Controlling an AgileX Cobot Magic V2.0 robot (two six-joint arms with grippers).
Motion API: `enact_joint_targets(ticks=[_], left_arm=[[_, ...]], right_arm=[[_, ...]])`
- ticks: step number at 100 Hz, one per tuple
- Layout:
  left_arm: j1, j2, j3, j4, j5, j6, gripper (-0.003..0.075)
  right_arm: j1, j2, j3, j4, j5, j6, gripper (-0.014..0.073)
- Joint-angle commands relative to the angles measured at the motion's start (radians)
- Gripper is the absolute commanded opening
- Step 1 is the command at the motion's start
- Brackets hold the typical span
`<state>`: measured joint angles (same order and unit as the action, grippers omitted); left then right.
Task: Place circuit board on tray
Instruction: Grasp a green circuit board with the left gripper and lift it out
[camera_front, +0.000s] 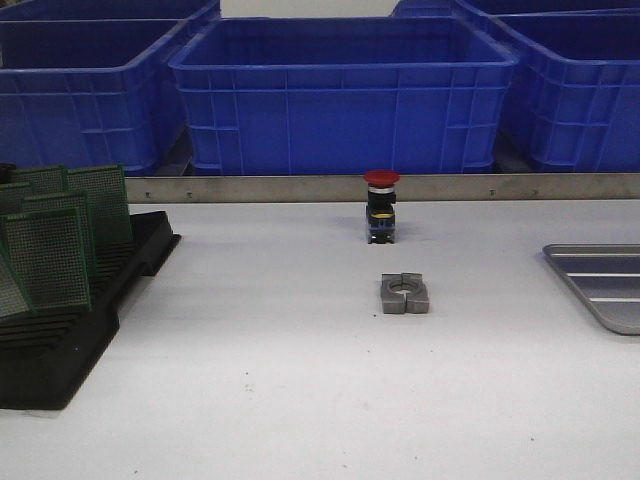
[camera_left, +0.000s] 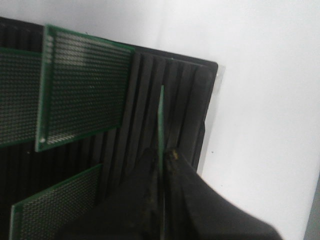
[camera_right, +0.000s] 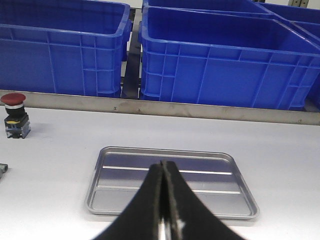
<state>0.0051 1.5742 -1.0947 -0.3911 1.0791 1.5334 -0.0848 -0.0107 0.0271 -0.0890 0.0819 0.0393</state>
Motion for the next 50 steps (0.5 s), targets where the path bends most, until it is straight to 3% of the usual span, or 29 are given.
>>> enact_joint_targets(ticks=[1, 28, 50], left_arm=[[-0.008, -0.039, -0.066, -0.080, 0.053, -0.015, -0.0020], [-0.035, -0.039, -0.115, -0.359, 0.183, -0.015, -0.0020], [-0.159, -0.033, -0.115, -0.531, 0.177, -0.015, -0.0020]], right_arm=[[-0.002, -0.022, -0.001, -0.010, -0.082, -0.005, -0.0060], [-0.002, -0.022, -0.001, -0.010, -0.082, -0.005, -0.0060], [-0.002, -0.022, -0.001, -0.010, -0.082, -0.005, -0.0060]])
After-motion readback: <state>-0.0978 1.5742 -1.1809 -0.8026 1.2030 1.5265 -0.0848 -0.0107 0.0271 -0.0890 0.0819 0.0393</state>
